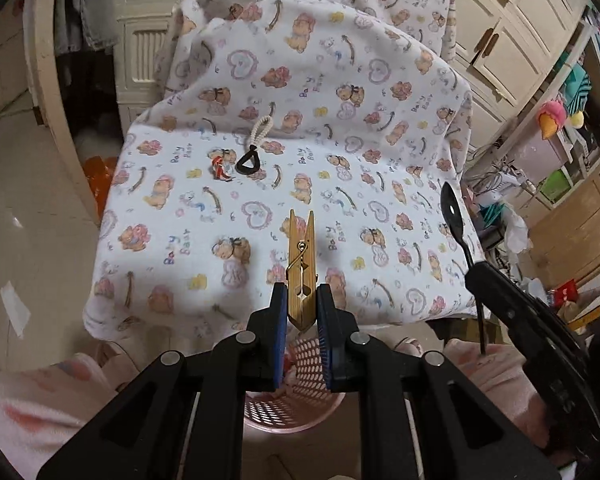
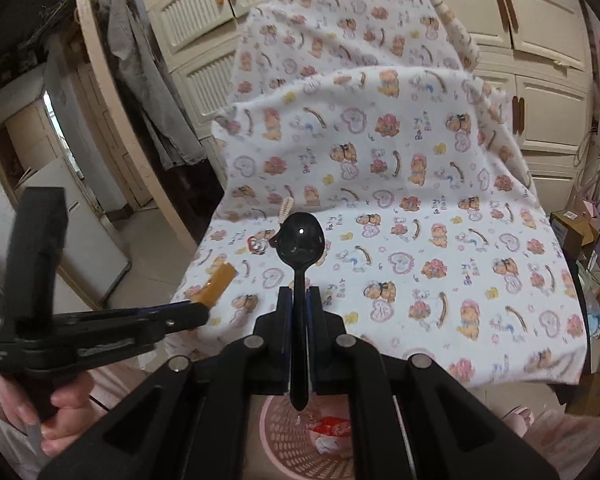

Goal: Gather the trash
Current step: 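Carry the clothespin and spoon over the pink wastebasket with both grippers, then open both grippers to drop the clothespin and spoon into the basket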

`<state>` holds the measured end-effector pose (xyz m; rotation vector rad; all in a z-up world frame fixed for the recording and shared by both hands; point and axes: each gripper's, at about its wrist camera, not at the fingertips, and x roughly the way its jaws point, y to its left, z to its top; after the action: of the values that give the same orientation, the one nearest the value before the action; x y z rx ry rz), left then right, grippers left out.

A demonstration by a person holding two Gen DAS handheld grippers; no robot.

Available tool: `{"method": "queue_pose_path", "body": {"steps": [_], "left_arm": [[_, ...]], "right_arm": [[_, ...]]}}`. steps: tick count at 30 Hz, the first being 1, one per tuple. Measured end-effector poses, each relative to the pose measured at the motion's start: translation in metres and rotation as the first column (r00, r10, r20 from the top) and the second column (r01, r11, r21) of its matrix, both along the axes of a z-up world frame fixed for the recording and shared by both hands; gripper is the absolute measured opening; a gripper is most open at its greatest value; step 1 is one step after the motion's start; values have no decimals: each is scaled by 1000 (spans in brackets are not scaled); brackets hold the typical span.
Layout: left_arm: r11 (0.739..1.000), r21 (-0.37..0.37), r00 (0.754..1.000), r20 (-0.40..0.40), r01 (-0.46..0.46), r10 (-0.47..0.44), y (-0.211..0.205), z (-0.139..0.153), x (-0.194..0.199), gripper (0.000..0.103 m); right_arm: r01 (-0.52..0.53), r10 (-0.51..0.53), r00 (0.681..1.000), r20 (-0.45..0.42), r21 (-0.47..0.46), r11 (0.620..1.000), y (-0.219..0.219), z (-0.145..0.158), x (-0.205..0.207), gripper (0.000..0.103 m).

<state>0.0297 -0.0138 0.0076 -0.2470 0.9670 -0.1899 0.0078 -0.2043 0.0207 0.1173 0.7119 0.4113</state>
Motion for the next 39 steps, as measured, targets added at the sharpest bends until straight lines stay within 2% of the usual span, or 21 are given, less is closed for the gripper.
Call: {"method": "queue_pose_path", "body": {"steps": [3,6,11,15,17,19,22,26,30,34,39], "left_arm": [[999,32,999,36,-21,20,-3,-3,-11,13],[999,43,998,52,-23,21,-3,-13,-17,13],[988,137,995,-63,-68,77,-2,-46,-17,13],[995,102,993,-120,4,9,-8,-63,-18,13],[995,91,989,-151,27,-13,-11,-69,-17,13],[997,69,977,-210,40,-24,-12,-81,-15,13],[998,34,954,-298,55,-42,-12,-102,-11,13],[995,-25,906,-412,93,-95,-19,-130,-6,13],[996,42,884,-465,83,-54,-23,-153,0,13],[995,57,863,-504,82,-42,-29,-179,4,13],[991,91,832,-554,93,-27,-33,-211,8,13]], "right_arm": [[-12,16,999,-39,103,995,-8,-8,-14,6],[22,-12,995,-95,99,995,-13,-25,-22,6],[-3,14,985,-173,67,998,-10,-55,-26,6],[-35,45,963,-264,42,999,-3,-84,-20,6],[-14,13,962,-274,-3,1000,0,-94,-19,6],[10,-16,960,-281,-24,1000,-1,-102,-16,6],[29,-30,933,-359,-7,1000,-4,-123,-5,6],[28,-40,916,-399,-37,999,-3,-141,4,6],[50,-76,887,-455,-69,996,-4,-168,15,6],[56,-104,845,-524,-108,993,-7,-197,27,6],[103,-162,815,-556,-136,985,-18,-212,34,6]]}}
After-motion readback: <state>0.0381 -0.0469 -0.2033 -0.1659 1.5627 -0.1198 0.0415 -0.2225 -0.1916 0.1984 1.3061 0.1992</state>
